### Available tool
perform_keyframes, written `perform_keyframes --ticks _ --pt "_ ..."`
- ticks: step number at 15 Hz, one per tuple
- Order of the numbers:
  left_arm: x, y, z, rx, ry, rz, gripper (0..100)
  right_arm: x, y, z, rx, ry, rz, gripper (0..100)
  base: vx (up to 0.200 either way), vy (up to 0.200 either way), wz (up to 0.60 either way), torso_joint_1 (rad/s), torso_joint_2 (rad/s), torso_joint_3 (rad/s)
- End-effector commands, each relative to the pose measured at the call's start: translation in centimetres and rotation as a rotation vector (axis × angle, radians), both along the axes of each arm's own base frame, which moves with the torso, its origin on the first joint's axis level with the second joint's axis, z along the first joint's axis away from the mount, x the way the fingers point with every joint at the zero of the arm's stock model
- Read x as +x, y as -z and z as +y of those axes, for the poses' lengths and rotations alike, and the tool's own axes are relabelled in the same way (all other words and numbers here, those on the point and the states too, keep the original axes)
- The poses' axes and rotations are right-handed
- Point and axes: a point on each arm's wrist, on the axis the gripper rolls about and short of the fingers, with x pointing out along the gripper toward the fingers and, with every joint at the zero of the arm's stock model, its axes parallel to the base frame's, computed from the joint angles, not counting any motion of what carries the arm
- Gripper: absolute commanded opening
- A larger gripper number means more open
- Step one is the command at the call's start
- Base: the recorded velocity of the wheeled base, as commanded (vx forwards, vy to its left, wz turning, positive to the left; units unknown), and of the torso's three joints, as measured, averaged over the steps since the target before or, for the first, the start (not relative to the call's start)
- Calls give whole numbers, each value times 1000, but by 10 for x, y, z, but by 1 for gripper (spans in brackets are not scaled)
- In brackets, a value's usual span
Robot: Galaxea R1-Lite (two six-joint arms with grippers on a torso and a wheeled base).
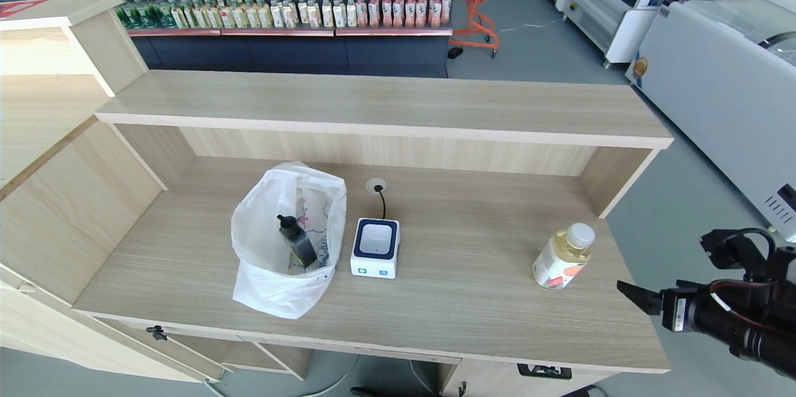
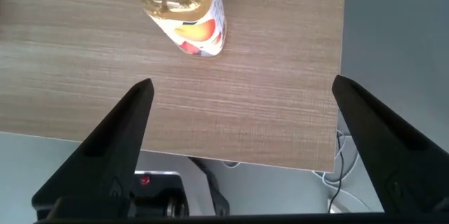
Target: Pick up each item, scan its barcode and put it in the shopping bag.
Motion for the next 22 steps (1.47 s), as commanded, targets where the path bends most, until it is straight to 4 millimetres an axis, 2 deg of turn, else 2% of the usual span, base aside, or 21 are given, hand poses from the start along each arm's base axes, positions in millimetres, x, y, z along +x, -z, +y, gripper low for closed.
perform_keyframes --ticks 1,7,11,16,22 --pt "0 0 0 0 -1 0 100 22 36 0 6 -8 60 100 0 0 0 0 0 0" --pt "0 0 0 0 -1 0 100 58 59 25 64 -44 -37 100 0 0 0 0 0 0" --pt "0 0 0 0 -1 0 100 98 65 46 100 25 -119 100 0 0 0 0 0 0" --pt "0 0 0 0 -1 0 100 122 73 75 106 -52 -166 100 0 0 0 0 0 0" --pt "0 0 0 0 -1 0 100 154 85 89 93 -8 -233 100 0 0 0 0 0 0"
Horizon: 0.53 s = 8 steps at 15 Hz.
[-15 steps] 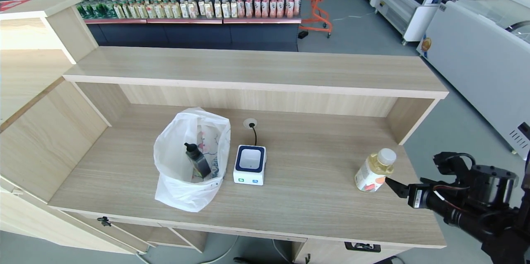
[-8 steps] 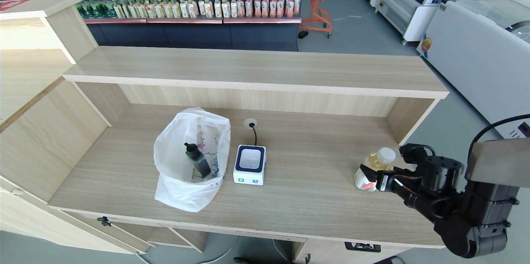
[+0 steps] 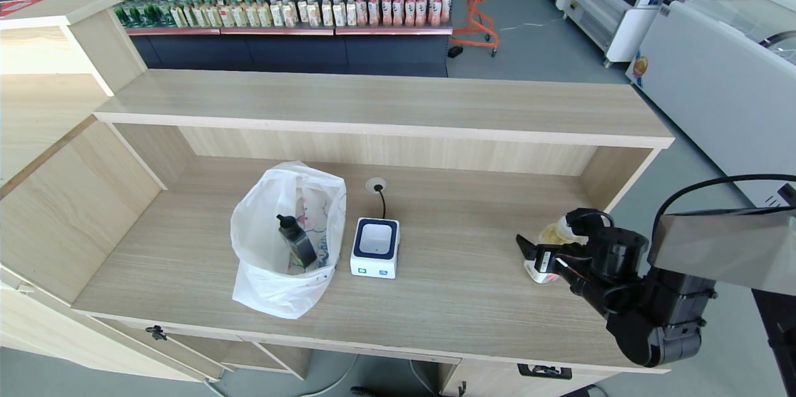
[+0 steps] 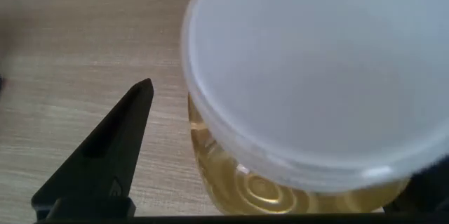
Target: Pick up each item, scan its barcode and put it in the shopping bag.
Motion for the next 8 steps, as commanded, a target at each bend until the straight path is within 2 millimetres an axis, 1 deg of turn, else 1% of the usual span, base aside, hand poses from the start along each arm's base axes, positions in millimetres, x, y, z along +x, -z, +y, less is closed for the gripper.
perform_keyframes --ticks 1,3,6,8 --pt "0 0 0 0 -1 0 100 11 7 5 -1 7 -15 0 0 0 0 0 0 0" --pt "0 0 0 0 -1 0 100 13 5 8 2 -1 -28 0 0 0 0 0 0 0" --pt "0 0 0 0 -1 0 100 12 5 12 -72 -26 -36 0 0 0 0 0 0 0" --pt "0 0 0 0 -1 0 100 13 3 13 -73 -29 -49 0 0 0 0 0 0 0"
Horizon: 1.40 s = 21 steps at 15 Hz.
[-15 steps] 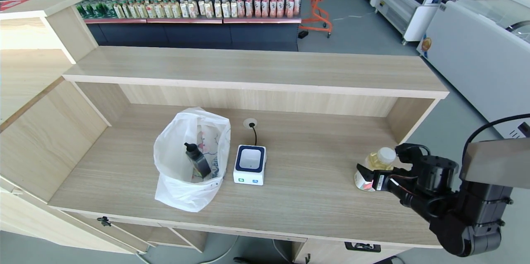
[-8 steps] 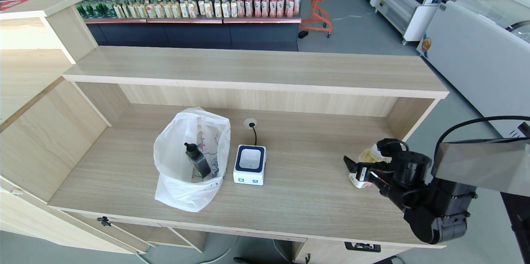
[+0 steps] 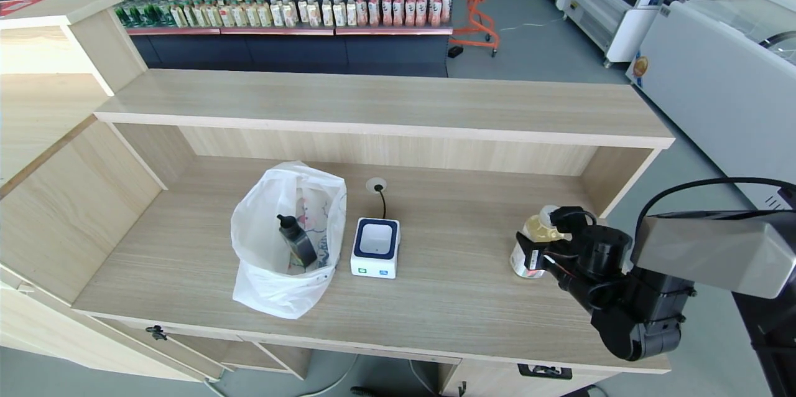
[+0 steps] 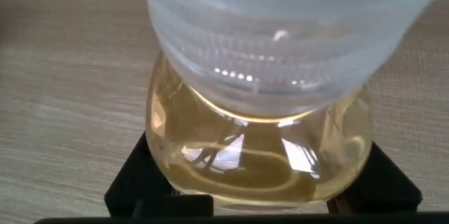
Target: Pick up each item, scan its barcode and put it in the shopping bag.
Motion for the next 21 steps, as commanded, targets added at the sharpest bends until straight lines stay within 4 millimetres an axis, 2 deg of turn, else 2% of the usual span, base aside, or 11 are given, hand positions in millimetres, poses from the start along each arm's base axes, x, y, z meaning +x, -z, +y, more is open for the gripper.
perform_keyframes --ticks 1,3,5,7,8,9,11,14,17,18,21 --pt "0 0 0 0 -1 0 100 0 -6 1 4 -4 -18 0 0 0 0 0 0 0" --pt "0 0 0 0 -1 0 100 -9 -11 -2 -5 -3 -4 0 0 0 0 0 0 0" --pt "0 0 0 0 -1 0 100 -19 -38 -3 25 -58 -44 0 0 0 0 0 0 0" --pt "0 0 0 0 -1 0 100 -27 -78 2 126 -151 -48 0 0 0 0 0 0 0" --pt "0 0 0 0 -1 0 100 -32 -116 8 209 -193 -29 0 0 0 0 0 0 0" --pt "0 0 0 0 -1 0 100 -32 -142 9 264 -189 -9 0 0 0 0 0 0 0" --pt "0 0 0 0 -1 0 100 -41 -171 22 413 -218 34 0 0 0 0 0 0 0" --pt "0 0 0 0 -1 0 100 -62 -172 37 443 -470 67 0 0 0 0 0 0 0" --pt "0 0 0 0 -1 0 100 -97 -137 33 240 -846 75 0 0 0 0 0 0 0" --pt "0 0 0 0 -1 0 100 -103 -133 30 204 -915 74 0 0 0 0 0 0 0" --pt "0 0 0 0 -1 0 100 -114 -142 36 216 -1010 65 0 0 0 0 0 0 0"
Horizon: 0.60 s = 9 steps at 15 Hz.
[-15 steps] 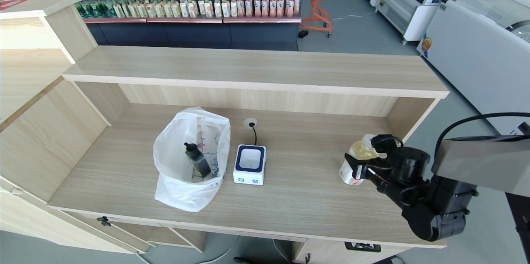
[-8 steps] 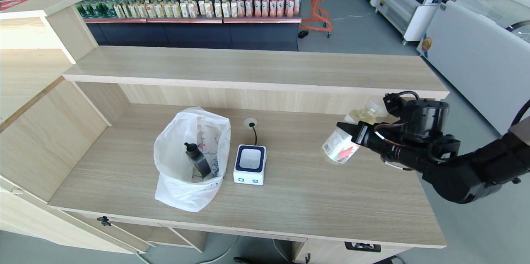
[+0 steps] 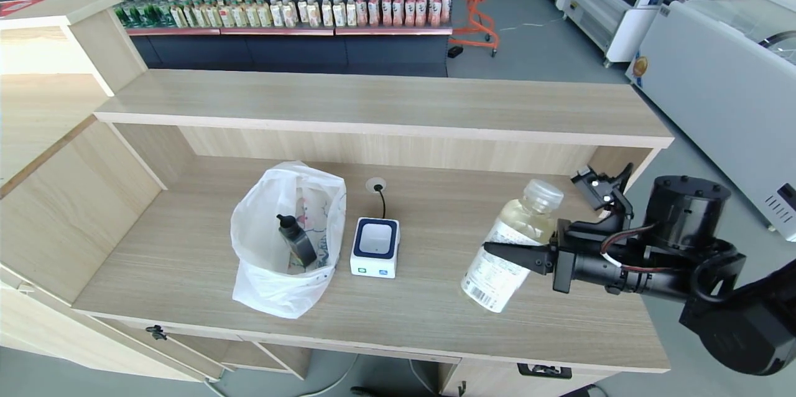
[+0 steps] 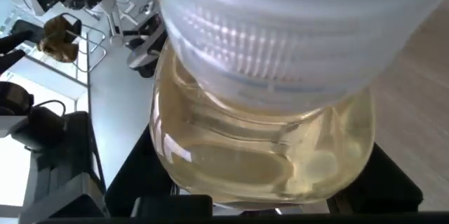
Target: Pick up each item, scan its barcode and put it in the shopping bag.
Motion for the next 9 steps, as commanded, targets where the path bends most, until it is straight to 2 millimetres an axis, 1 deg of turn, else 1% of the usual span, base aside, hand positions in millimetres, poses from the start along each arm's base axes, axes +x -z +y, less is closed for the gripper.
perform_keyframes --ticks 1,2,3,5,6,7,9 --pt "0 0 0 0 -1 0 100 -14 -12 3 30 -64 1 0 0 0 0 0 0 0" --pt "0 0 0 0 -1 0 100 -18 -16 7 51 -91 29 0 0 0 0 0 0 0" --pt "0 0 0 0 -1 0 100 -27 -24 14 90 -121 85 0 0 0 0 0 0 0" --pt "0 0 0 0 -1 0 100 -32 -26 23 116 -141 137 0 0 0 0 0 0 0" --pt "0 0 0 0 -1 0 100 -31 -24 32 117 -135 174 0 0 0 0 0 0 0" --pt "0 0 0 0 -1 0 100 -31 -20 38 112 -135 209 0 0 0 0 0 0 0" --pt "0 0 0 0 -1 0 100 -37 -17 37 105 -141 227 0 0 0 0 0 0 0"
